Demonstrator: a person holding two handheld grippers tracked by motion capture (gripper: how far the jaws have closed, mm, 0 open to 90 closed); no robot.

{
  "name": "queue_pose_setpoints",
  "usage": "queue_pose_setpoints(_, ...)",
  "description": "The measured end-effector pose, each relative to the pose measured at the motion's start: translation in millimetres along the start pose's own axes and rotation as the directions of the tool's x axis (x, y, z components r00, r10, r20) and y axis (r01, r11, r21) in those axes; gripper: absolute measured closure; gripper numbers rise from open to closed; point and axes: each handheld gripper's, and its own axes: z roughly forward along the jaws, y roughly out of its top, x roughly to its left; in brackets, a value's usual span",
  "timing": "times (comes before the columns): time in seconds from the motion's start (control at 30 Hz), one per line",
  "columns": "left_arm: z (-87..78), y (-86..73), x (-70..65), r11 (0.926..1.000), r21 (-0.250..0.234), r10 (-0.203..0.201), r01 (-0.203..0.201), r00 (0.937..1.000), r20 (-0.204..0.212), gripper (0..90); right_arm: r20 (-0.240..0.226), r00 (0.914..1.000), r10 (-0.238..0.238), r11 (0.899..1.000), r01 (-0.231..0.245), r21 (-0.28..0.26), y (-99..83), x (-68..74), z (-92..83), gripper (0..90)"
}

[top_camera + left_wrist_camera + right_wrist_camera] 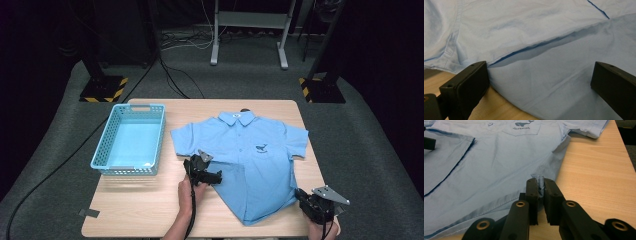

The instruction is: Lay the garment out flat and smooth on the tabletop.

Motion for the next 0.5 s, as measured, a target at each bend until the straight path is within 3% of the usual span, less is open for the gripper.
queue_pose_setpoints(0.3,0.0,0.0,0.0,1.0000,0.000,0.001,-0.001,1.0000,0.000,1.3,0.023,0.9995,0.020,1.000,-0.020,0.014,-8.0,-8.9,-8.2,76.5)
queue_pose_setpoints(0.4,0.0,0.0,0.0,1.0000,0.000,0.001,-0.001,1.0000,0.000,1.3,0.040,0.9985,0.038,0.999,-0.039,0.009,-9.7,-13.7,-16.4,68.4)
queue_pose_setpoints(0.5,0.0,0.0,0.0,1.0000,0.000,0.001,-0.001,1.0000,0.000,1.3,0.063,0.9964,0.057,0.998,-0.057,-0.003,-8.6,-18.0,-24.8,54.4)
